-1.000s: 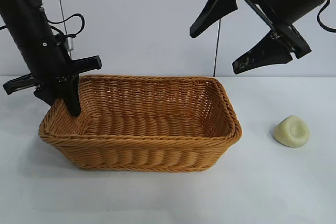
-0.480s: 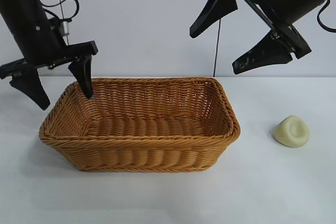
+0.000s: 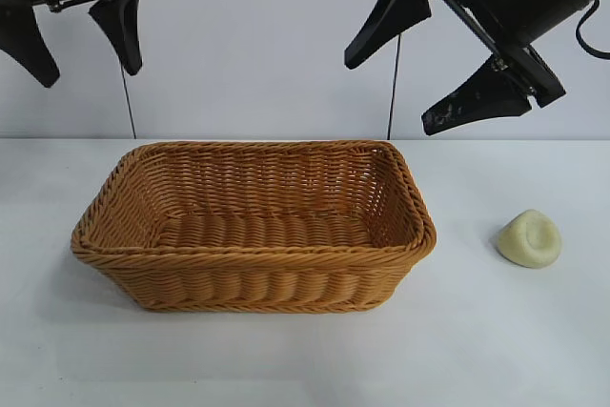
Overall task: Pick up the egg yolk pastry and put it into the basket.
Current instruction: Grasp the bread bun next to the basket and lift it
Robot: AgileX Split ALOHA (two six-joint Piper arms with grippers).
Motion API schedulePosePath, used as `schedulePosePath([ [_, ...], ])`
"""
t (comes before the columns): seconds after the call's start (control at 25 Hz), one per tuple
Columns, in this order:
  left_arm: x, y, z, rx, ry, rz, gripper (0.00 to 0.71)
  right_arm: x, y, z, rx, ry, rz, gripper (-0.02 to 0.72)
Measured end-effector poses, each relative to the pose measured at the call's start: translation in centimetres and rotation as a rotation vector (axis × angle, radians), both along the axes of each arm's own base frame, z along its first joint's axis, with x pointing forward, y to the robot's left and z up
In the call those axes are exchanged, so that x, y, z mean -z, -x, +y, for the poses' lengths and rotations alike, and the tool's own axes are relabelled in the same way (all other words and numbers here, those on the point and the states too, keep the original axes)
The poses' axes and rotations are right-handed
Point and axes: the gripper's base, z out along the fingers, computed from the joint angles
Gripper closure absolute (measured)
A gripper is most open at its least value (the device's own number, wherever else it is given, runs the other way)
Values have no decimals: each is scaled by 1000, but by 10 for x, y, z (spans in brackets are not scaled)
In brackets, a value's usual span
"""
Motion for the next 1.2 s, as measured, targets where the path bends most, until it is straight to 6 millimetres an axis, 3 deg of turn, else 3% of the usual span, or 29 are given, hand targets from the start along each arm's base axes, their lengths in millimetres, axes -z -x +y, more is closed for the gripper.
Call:
schedulePosePath([
  [0.2,0,-2,32,-65,-15,0,95,0,0,0,0,0,0,68],
  [0.48,-5,0,22,-38,31,-4,95,0,0,0,0,0,0,68],
  [0.64,-21,12,18,-25,37,-36,95,0,0,0,0,0,0,68],
  [0.88,-40,70,23,-8,11,-24,95,0,0,0,0,0,0,68],
  [1.2,-47,193,30,-3,-5,-26,95,0,0,0,-1,0,1,68],
])
